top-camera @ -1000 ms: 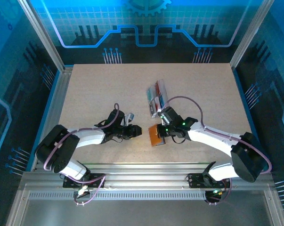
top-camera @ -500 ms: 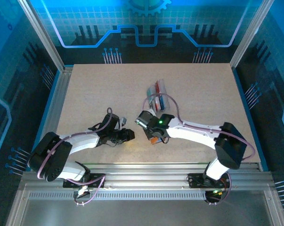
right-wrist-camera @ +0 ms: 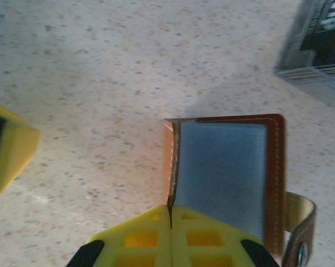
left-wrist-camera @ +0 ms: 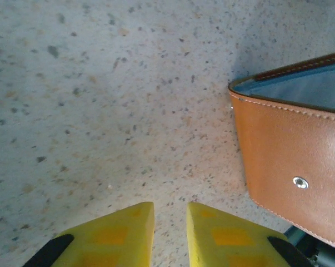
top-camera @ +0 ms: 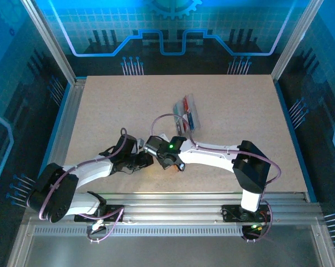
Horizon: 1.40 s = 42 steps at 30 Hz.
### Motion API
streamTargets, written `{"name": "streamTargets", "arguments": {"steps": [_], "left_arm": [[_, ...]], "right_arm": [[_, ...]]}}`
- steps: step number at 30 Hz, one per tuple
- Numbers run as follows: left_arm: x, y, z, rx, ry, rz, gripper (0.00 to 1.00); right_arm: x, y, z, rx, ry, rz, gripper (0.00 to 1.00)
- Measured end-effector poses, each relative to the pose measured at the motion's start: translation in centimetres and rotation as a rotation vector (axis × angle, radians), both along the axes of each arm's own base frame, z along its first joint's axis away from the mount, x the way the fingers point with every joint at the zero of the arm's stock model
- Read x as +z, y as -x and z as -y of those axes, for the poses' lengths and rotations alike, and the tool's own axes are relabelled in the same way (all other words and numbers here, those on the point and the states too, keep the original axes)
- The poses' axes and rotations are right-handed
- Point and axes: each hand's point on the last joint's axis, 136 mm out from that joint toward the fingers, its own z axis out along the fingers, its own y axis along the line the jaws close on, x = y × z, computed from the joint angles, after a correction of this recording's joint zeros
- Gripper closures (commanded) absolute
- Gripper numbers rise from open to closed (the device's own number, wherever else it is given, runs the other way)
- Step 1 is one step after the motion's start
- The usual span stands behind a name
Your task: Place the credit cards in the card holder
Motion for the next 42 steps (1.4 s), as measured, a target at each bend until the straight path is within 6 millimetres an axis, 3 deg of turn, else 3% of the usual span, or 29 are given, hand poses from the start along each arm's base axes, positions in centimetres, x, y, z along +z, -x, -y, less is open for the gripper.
{"name": "streamTargets", "arguments": {"steps": [6,11,15,25,29,32,42], "left_arm": [[0.0,0.4,-0.7,0.014,-0.009,-0.005,0.77],[0.3,0.5,-1.0,0.014,-0.014,0.004,0.76],[0.2,0.7,-1.1,0.009,-0.020,-0.001,0.75],[0.2,1.1,-1.4,0.007,-0.031,-0.018,0.73],[0.5,0.9,-1.3,0.007,-0.030,-0.014,0.73],[0.5,0.9,-1.3,0.007,-0.030,-0.014,0.73],[1.2,1.0,-1.5,0.011,-0.023,0.001,0.73]], "right_arm": [[-1.3,0.6,-1.7,0.021,-0.131,-0.115,0.71],[-4.0,0.7,-0.2,-0.013,-0.195,-0.227,0.55],[-5.0,1.1,0.4,-0.035,-0.274,-0.303,0.44],[-3.4,2.6,-1.4,0.046,-0.480,-0.368,0.20],[-1.6,2.9,-1.1,0.061,-0.534,-0.350,0.19],[0.1,2.8,-1.4,0.079,-0.583,-0.331,0.25],[0.5,3.4,-2.4,0.102,-0.658,-0.367,0.65]]}}
